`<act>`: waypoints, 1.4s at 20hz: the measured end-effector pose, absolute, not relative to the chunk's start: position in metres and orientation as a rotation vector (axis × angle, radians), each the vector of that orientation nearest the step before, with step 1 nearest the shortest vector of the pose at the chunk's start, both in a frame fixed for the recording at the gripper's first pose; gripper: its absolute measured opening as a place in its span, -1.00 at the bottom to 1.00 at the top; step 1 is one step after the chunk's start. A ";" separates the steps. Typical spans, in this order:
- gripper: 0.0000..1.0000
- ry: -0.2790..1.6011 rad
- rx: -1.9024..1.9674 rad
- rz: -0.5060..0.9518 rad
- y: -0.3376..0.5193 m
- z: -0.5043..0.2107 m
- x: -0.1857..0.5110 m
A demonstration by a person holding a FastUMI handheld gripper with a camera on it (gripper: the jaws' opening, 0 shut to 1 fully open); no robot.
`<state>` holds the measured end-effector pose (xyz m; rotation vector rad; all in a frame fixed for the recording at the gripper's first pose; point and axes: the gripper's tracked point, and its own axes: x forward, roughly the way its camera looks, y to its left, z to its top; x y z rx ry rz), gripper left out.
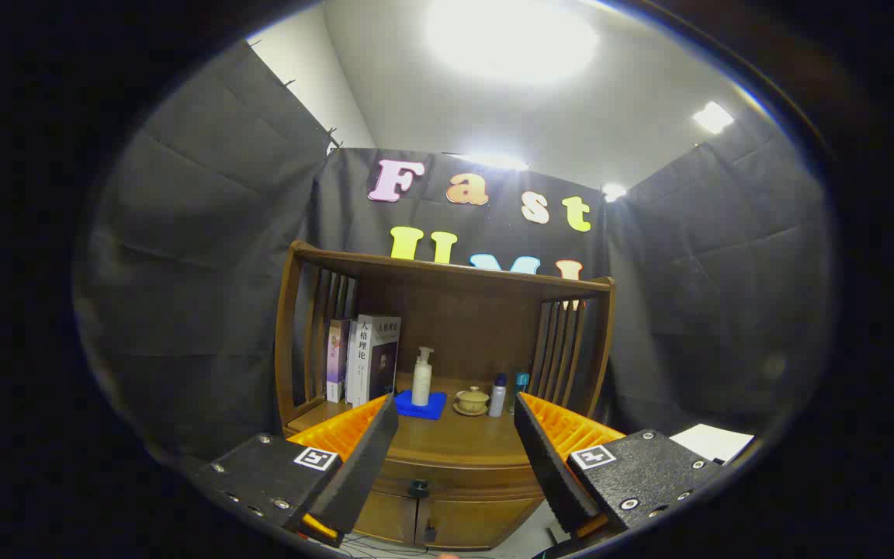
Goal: Pull open the drawer, take out the items inside it, and place them on the countertop above the cabinet.
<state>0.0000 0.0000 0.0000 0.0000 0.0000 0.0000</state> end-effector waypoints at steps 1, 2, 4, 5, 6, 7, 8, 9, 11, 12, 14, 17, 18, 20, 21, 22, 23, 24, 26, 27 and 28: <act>0.87 0.003 0.012 0.006 0.001 -0.002 0.001; 0.87 0.006 0.022 0.012 0.003 -0.002 0.002; 0.87 0.013 0.025 0.014 0.001 -0.004 0.003; 0.87 0.019 0.020 0.012 0.000 -0.006 0.004; 0.87 0.024 0.014 0.011 -0.001 -0.008 0.004; 0.87 0.029 0.009 0.009 -0.001 -0.011 0.006; 0.87 0.034 0.006 0.009 -0.001 -0.012 0.006; 0.87 0.038 0.006 0.009 -0.001 -0.015 0.007; 0.87 0.041 0.004 0.006 0.000 -0.016 0.008; 0.87 0.045 -0.013 -0.005 -0.003 -0.017 0.008; 0.87 0.050 -0.039 -0.008 -0.004 -0.019 0.011; 0.87 0.068 -0.030 -0.003 -0.003 -0.027 0.012; 0.87 0.075 -0.024 0.003 0.000 -0.028 0.013; 0.87 0.083 -0.016 0.016 0.003 -0.031 0.014; 0.87 0.085 -0.015 0.018 0.003 -0.032 0.015; 0.87 0.084 -0.013 0.026 0.005 -0.034 0.017; 0.87 0.085 -0.012 0.043 0.010 -0.038 0.021; 0.87 0.093 -0.018 0.066 0.016 -0.045 0.025; 0.87 0.107 -0.049 0.111 0.024 -0.058 0.035; 0.87 0.112 -0.066 0.123 0.024 -0.064 0.037; 0.87 0.120 -0.070 0.135 0.026 -0.072 0.041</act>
